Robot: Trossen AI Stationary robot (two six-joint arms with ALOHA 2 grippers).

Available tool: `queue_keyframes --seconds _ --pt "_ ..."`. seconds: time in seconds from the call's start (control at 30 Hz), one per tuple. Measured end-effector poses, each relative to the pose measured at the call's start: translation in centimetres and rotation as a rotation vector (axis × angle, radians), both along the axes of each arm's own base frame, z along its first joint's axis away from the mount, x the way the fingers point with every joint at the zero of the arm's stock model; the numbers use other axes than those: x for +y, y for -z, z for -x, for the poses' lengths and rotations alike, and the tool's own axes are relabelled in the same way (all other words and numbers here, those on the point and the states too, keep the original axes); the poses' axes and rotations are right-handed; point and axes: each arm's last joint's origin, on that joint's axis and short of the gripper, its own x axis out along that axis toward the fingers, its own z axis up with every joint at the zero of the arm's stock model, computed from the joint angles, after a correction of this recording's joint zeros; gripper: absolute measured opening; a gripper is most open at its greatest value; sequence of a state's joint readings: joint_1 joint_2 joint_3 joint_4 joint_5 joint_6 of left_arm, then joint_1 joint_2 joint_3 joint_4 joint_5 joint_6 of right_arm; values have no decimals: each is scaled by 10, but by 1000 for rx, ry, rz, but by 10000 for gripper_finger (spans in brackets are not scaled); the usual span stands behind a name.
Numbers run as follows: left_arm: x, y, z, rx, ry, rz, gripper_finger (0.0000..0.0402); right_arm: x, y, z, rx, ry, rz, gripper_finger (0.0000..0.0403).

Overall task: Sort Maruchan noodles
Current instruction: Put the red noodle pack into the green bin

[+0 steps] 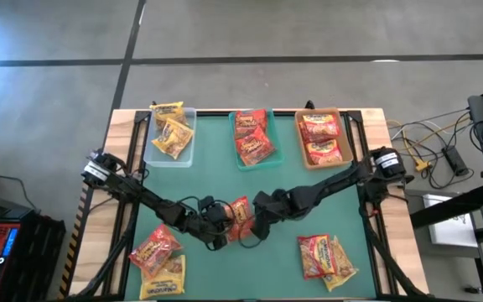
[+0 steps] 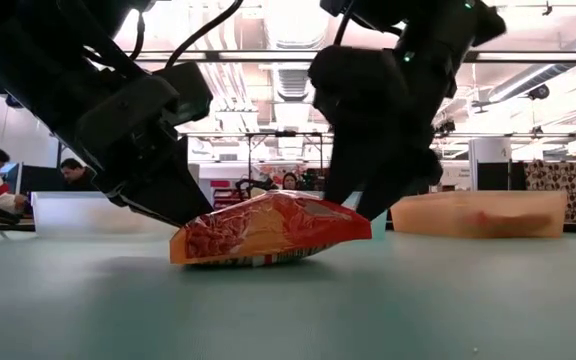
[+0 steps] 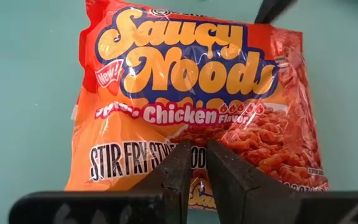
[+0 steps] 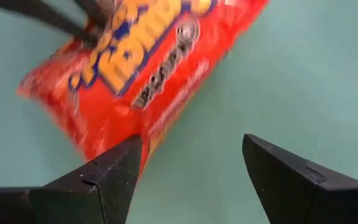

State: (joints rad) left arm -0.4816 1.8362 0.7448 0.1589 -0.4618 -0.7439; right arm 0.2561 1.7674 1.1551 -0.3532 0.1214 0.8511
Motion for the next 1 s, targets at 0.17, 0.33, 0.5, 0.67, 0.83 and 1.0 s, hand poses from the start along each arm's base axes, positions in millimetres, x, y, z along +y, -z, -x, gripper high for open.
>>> queue_keyframes --seconds 0.17,0.33,0.5,0.67,0.83,1.0 --pt "0 0 0 -3 -14 14 38 -30 -21 13 94 55 -37 277" --pt "0 0 0 -8 -33 30 38 -41 -20 19 79 110 -81 301" --pt "0 0 0 -18 -47 26 38 -38 -1 12 -115 113 -187 322" --pt "0 0 1 -20 -49 24 38 -37 15 9 -294 142 -261 325" --pt "1 0 0 -30 -64 11 38 -36 35 7 -374 202 -338 325" --pt "1 1 0 -50 -85 -12 38 -34 49 0 -393 235 -382 325"
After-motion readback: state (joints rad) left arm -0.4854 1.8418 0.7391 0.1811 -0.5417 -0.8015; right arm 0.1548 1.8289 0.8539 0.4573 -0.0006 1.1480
